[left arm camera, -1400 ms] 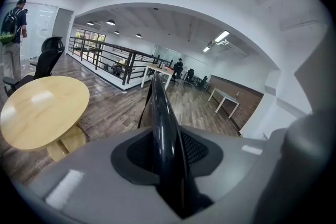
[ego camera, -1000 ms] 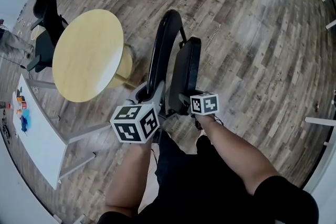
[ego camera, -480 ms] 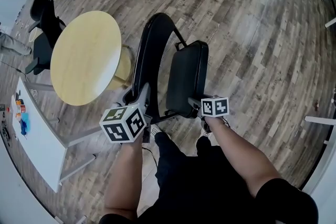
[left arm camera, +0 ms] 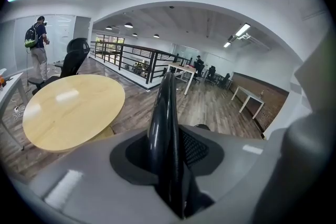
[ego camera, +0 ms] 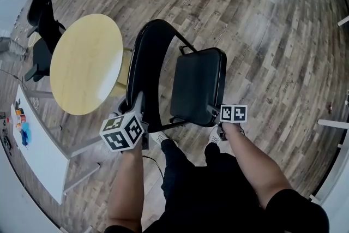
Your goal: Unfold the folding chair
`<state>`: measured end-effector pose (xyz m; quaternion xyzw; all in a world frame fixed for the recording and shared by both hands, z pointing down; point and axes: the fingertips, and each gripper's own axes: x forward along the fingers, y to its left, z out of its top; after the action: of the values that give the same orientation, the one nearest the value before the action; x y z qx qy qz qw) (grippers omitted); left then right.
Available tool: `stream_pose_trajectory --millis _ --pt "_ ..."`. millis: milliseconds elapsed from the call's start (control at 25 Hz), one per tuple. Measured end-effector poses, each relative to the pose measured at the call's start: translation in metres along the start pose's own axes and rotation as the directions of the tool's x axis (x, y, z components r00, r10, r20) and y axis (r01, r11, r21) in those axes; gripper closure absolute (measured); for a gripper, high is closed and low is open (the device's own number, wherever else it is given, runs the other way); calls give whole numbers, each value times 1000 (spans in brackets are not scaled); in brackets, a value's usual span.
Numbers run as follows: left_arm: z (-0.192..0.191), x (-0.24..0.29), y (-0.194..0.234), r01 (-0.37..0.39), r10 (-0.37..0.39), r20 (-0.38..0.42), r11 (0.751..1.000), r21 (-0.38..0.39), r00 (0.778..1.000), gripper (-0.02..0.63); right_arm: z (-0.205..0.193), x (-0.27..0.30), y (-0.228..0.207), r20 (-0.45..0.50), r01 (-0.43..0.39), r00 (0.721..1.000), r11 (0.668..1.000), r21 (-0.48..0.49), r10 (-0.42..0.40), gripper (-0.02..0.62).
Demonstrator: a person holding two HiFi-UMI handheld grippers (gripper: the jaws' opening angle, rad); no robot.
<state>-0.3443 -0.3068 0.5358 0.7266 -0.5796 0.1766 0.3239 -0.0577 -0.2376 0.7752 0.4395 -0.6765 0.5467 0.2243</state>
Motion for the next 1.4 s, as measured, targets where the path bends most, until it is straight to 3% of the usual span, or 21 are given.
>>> stream_pose_trajectory --millis 280,600,760,1040,1400 --pt "-12 12 19 16 -16 1 999 -30 1000 480 -9 4 -46 2 23 1000 997 69 -23 337" --pt "-25 29 55 -42 42 -9 999 -33 999 457 -15 14 -78 4 5 1000 996 94 -5 336" --pt "-35 39 63 -24 24 -12 998 -54 1000 454 -22 17 -103 8 -1 1000 993 121 0 336" --pt "-50 52 77 9 -10 -10 996 -91 1000 456 -33 23 -137 31 -91 996 983 156 87 336" --pt "-72 69 57 43 -44 -4 992 -118 999 459 -47 26 -202 58 -231 973 952 200 224 336"
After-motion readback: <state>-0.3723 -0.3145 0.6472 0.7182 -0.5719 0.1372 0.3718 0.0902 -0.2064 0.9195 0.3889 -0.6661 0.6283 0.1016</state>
